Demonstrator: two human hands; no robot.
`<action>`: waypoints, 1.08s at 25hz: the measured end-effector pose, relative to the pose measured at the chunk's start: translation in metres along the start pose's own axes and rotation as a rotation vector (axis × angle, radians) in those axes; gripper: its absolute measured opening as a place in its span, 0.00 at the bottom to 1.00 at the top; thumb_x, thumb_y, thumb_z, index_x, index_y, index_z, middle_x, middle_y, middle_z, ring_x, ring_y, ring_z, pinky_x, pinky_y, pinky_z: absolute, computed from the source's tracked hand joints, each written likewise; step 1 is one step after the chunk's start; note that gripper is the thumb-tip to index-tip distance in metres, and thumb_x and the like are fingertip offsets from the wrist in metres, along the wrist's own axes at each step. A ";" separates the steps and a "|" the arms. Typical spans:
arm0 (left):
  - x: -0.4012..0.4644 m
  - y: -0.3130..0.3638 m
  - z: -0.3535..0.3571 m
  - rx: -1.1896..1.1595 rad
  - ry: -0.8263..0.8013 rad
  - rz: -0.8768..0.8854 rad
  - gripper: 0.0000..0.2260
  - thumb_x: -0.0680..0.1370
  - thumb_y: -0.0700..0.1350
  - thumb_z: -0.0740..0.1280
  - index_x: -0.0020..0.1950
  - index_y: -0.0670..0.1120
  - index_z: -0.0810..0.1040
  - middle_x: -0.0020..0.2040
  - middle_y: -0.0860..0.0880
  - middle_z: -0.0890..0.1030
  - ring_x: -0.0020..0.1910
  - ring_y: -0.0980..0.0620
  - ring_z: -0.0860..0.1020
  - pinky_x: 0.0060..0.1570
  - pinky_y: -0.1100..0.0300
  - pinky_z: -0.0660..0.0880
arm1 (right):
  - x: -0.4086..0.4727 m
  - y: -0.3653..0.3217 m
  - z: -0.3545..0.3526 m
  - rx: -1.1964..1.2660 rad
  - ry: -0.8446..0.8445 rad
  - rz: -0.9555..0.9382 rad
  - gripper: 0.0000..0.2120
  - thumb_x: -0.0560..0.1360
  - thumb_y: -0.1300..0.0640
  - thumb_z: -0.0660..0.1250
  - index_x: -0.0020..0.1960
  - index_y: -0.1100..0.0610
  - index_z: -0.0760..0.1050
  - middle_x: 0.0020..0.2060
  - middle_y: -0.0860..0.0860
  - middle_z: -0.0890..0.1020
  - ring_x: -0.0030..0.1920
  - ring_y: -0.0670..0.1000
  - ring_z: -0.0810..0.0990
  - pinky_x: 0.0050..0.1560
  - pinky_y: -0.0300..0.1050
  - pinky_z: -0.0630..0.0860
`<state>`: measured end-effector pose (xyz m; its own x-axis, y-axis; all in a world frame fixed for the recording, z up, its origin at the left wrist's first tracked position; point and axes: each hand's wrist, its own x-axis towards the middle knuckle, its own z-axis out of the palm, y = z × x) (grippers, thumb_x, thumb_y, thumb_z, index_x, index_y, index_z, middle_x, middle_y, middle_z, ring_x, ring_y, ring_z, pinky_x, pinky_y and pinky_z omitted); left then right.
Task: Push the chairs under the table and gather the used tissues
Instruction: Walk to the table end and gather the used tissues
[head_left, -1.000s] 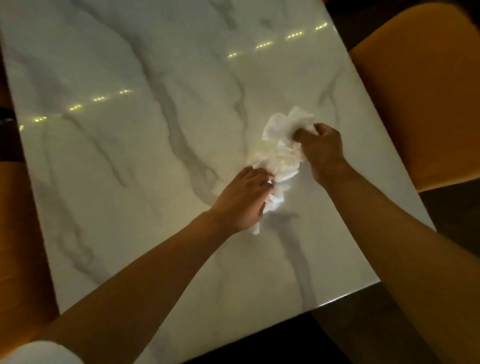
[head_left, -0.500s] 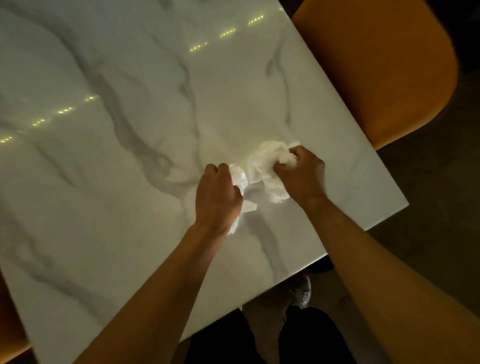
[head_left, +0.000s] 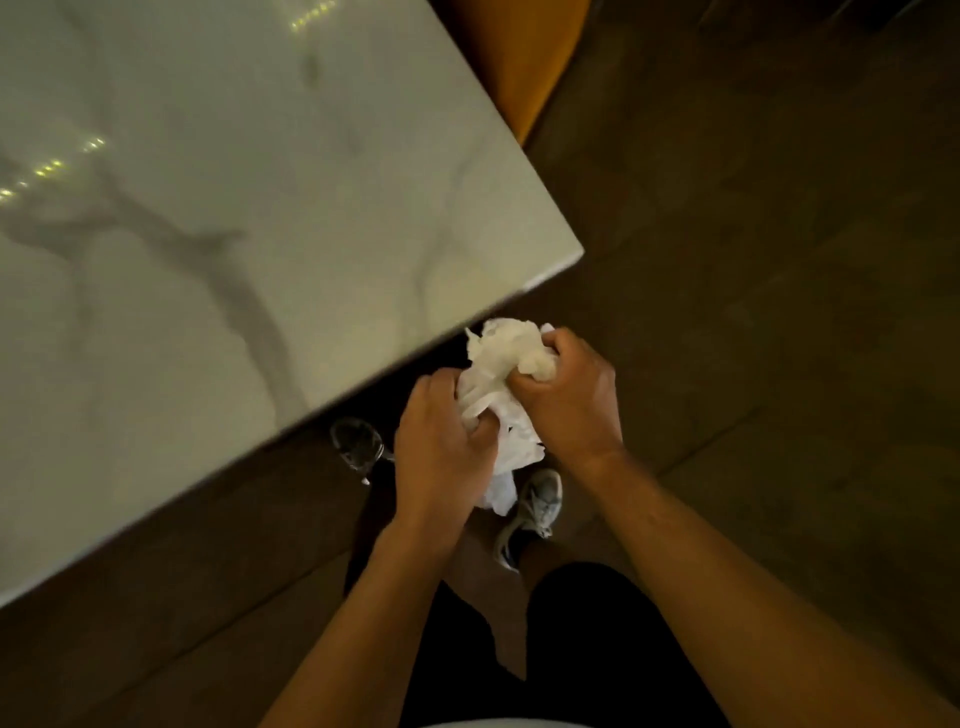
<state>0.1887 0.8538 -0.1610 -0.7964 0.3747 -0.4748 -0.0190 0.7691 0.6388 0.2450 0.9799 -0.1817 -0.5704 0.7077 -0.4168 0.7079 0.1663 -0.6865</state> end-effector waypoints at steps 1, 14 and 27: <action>-0.008 -0.002 0.025 -0.050 -0.039 -0.081 0.10 0.74 0.47 0.72 0.54 0.51 0.77 0.50 0.53 0.79 0.49 0.53 0.79 0.50 0.53 0.79 | -0.003 0.026 -0.010 0.009 -0.019 0.037 0.14 0.70 0.53 0.75 0.53 0.54 0.77 0.47 0.50 0.81 0.45 0.49 0.80 0.45 0.43 0.78; 0.136 -0.167 0.214 -0.111 -0.207 -0.556 0.28 0.78 0.54 0.72 0.71 0.39 0.71 0.63 0.40 0.79 0.60 0.40 0.80 0.58 0.44 0.79 | 0.092 0.272 0.117 0.194 -0.311 0.527 0.08 0.79 0.50 0.69 0.47 0.55 0.75 0.38 0.49 0.78 0.37 0.47 0.76 0.34 0.38 0.71; 0.146 -0.204 0.221 -0.093 -0.369 -0.571 0.27 0.83 0.57 0.62 0.78 0.45 0.65 0.73 0.40 0.71 0.70 0.42 0.72 0.68 0.44 0.72 | 0.099 0.309 0.139 0.142 -0.408 0.542 0.17 0.81 0.52 0.63 0.65 0.60 0.76 0.37 0.46 0.72 0.36 0.43 0.70 0.37 0.37 0.67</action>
<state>0.2104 0.8661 -0.4946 -0.3881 0.0884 -0.9173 -0.4399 0.8569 0.2687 0.3497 1.0059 -0.5178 -0.2823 0.3456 -0.8949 0.8917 -0.2496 -0.3776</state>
